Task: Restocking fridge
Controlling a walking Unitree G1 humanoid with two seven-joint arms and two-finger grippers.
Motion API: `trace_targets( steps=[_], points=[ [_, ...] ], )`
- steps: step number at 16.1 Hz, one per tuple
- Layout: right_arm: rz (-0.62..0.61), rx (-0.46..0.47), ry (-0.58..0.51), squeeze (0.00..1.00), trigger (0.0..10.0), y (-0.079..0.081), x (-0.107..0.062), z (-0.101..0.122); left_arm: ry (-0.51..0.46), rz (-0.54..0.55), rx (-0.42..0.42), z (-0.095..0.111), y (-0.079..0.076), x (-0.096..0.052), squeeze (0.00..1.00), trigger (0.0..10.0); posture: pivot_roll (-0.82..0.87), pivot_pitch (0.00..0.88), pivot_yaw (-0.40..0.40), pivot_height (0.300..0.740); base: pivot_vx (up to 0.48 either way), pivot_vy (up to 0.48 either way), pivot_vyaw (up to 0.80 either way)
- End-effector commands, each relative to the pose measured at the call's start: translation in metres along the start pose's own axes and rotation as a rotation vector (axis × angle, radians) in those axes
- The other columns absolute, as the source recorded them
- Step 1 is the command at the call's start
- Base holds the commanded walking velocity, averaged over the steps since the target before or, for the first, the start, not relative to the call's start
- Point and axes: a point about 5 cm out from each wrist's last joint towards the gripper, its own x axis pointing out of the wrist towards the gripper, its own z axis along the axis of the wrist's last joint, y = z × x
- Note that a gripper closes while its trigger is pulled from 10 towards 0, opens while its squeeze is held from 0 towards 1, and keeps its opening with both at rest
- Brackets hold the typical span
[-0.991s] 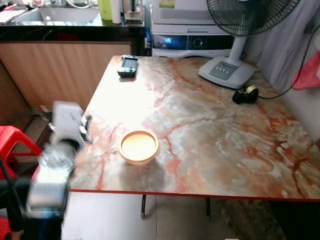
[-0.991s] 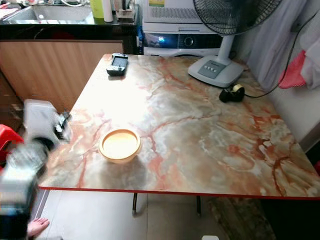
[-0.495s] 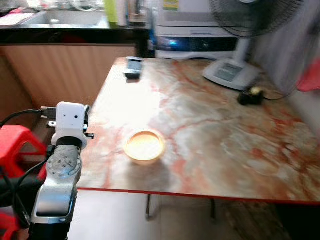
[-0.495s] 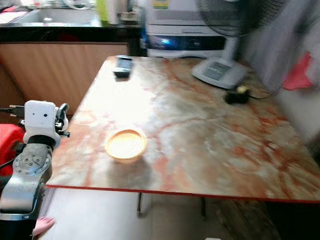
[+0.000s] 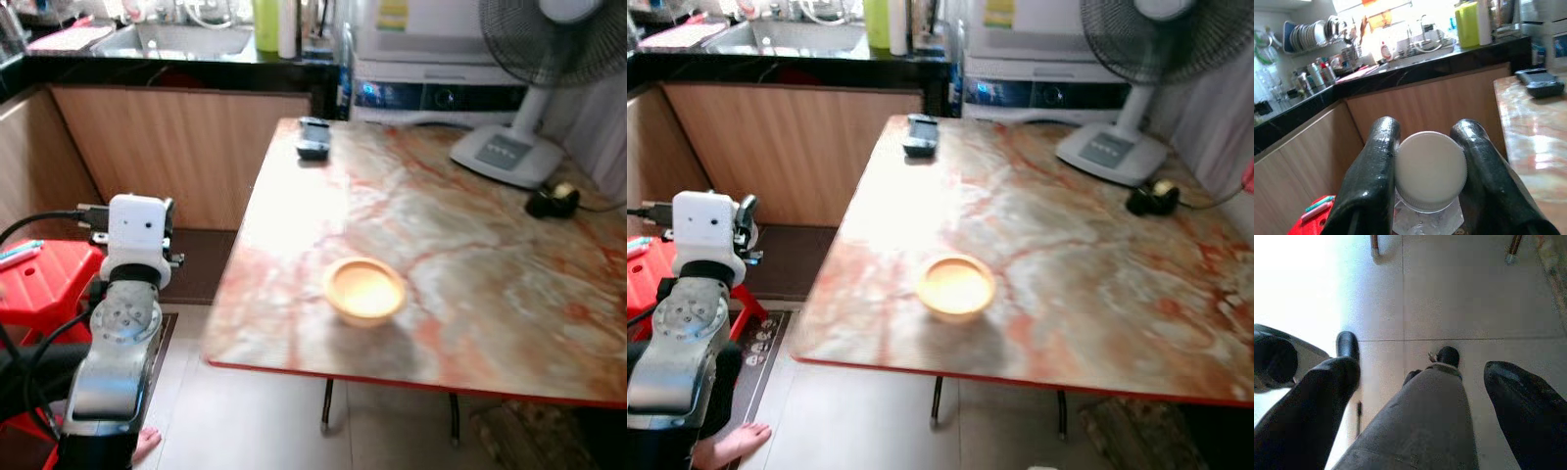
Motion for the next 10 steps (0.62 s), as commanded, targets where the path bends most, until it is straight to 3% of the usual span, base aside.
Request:
trace_targets(
  steps=[1, 7, 10],
  points=[
    [-0.01, -0.001, 0.022, 0.0, 10.0, -0.0027, -0.0014, -0.006, -0.017, -0.005, 0.011, 0.004, -0.0034, 0.0019, 0.0, 10.0, 0.13, 0.0, -0.014, 0.74, 0.0, 0.469, 0.0],
    [-0.018, 0.002, 0.016, 0.0, 10.0, -0.0033, -0.0012, -0.0044, -0.019, 0.001, -0.005, 0.0051, -0.0037, 0.0041, 0.0, 10.0, 0.13, 0.0, -0.02, 0.74, 0.0, 0.469, 0.0],
    [-0.026, -0.005, 0.02, 0.0, 10.0, -0.0041, -0.0008, -0.0024, -0.035, -0.017, -0.012, 0.0074, -0.0068, 0.0044, 0.0, 10.0, 0.13, 0.0, -0.025, 0.74, 0.0, 0.0, -0.42]
  ],
)
